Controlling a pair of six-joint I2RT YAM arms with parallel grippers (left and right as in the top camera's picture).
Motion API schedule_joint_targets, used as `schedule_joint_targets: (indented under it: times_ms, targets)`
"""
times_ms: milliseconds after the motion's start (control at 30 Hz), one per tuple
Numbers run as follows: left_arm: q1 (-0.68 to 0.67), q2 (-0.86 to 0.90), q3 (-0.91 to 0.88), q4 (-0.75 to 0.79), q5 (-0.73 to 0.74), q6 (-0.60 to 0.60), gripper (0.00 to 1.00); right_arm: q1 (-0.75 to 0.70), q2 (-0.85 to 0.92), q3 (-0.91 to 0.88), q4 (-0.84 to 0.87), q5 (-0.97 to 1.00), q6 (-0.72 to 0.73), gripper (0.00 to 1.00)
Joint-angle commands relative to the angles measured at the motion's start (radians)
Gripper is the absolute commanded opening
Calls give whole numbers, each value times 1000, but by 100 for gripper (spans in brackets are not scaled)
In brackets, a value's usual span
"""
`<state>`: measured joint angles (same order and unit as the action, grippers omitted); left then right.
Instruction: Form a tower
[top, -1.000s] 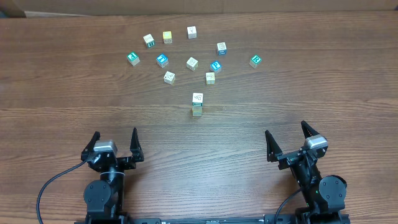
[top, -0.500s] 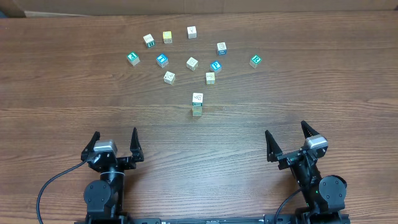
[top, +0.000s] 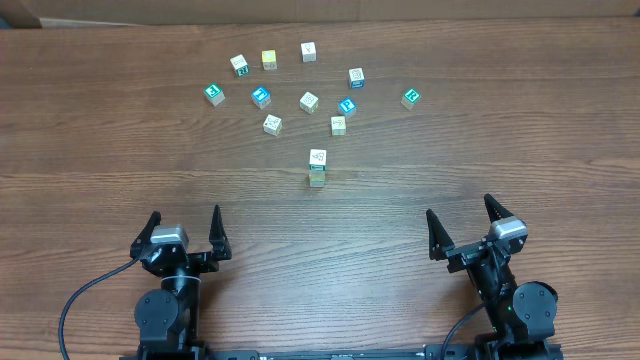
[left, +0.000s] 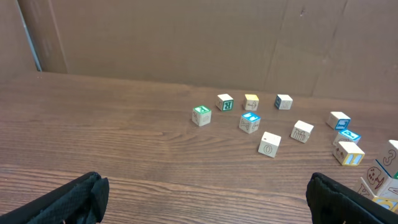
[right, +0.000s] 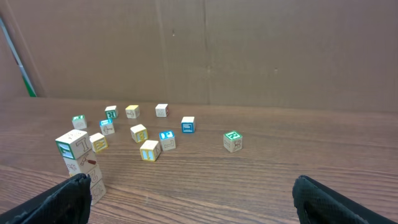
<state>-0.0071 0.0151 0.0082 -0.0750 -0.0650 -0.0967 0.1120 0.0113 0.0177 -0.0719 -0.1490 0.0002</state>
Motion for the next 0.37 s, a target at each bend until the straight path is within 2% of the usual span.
schedule_joint_targets:
  times_ms: [0,333]
  targets:
    - [-6,-11,-3,2,-5,22,100,-1,-8,-10,2,9,3,100]
    - [-6,-11,-3,2,-5,22,100,-1,-8,-10,2,9,3,100]
